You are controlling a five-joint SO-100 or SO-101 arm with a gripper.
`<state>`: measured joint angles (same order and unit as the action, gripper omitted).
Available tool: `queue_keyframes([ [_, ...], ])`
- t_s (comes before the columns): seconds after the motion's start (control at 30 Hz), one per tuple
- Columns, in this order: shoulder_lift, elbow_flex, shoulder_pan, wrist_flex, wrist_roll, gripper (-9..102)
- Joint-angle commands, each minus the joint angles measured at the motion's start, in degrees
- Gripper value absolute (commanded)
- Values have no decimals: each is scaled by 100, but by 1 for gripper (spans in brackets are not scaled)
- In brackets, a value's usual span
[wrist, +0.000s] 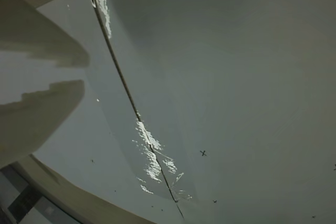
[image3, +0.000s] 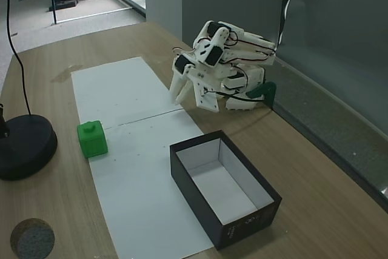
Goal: Grab a green square and put it in the box.
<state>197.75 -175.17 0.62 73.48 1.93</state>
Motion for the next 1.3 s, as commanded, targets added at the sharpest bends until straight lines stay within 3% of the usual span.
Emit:
queue_keyframes([
  [0.0,132,316,0,18,-26,0],
  [0.5,141,264,9,-378,9,1],
  [0.7,123,475,9,-1652,18,1],
  [0.87,-185,1283,-589,-1819,18,14],
  [1.03,-1934,2900,-1090,-1494,-193,23],
  [1.27,-6170,6214,-1389,-703,-360,29],
])
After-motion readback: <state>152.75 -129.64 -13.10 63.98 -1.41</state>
